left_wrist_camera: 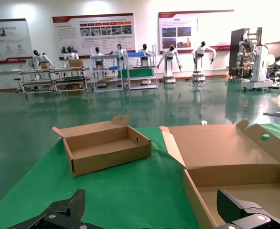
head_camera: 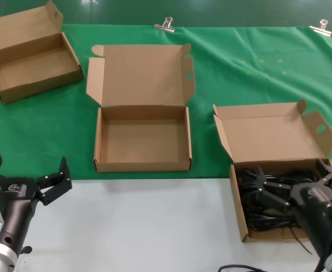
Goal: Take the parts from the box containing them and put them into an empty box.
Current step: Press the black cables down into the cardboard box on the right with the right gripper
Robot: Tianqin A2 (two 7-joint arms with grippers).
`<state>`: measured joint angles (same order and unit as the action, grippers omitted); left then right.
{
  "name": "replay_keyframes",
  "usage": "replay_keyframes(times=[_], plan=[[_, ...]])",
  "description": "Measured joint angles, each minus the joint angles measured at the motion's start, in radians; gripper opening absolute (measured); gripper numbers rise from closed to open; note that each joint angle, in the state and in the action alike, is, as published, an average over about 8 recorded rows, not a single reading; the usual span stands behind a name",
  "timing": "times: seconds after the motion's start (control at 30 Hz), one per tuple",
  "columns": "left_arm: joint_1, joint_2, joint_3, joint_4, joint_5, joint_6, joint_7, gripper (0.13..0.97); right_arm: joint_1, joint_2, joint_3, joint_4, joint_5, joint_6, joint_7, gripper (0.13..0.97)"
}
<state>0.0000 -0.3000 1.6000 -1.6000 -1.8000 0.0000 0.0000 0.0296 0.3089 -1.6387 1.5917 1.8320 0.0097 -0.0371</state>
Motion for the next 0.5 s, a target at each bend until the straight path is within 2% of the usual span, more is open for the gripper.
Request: replay_keyframes(times=[0.5], plan=[[0.0,0.0,0.0,0.0,0.0,0.0,0.0,0.966,0.006,0.004,-0.01,-0.003,0.002,0.007,-0.002,0.966]])
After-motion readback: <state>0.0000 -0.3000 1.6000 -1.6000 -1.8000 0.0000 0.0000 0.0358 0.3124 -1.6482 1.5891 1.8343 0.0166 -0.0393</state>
